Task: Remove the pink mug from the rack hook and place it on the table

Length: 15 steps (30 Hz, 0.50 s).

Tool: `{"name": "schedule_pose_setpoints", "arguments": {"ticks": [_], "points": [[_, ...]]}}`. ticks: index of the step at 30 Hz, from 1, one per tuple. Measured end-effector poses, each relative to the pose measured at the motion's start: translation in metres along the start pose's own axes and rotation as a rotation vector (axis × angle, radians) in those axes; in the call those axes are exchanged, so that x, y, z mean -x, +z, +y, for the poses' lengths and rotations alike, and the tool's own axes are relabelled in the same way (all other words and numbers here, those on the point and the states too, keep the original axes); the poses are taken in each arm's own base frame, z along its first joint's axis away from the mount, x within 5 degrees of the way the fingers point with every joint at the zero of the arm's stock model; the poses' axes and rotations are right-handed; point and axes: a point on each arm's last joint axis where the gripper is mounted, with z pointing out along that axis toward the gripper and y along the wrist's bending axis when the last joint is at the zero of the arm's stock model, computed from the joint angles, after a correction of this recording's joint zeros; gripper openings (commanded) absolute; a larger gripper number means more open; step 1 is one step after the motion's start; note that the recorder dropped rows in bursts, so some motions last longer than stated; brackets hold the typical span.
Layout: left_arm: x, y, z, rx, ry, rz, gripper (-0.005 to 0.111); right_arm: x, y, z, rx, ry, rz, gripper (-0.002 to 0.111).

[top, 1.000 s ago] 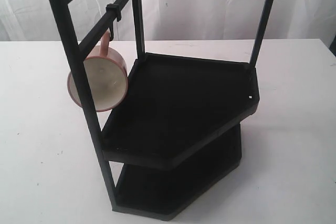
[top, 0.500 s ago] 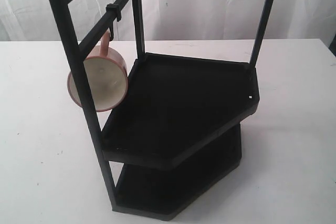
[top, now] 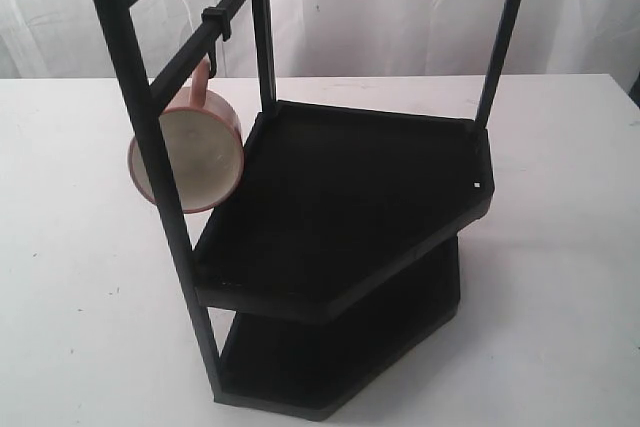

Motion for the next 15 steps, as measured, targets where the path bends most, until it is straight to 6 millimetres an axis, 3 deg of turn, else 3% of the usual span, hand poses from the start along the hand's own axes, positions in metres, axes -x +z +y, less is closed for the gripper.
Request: {"name": "schedule_pose_setpoints", "arguments": {"ticks": [7, 15], "points": [[-0.018, 0.053, -0.008, -0.037, -0.08, 0.011, 0.083, 0.0, 0.0, 0.0, 0.0, 0.0, 0.0, 0.0], [-0.025, 0.08, -0.013, -0.066, -0.136, -0.038, 0.083, 0.0, 0.0, 0.0, 0.0, 0.0, 0.0, 0.0]]}}
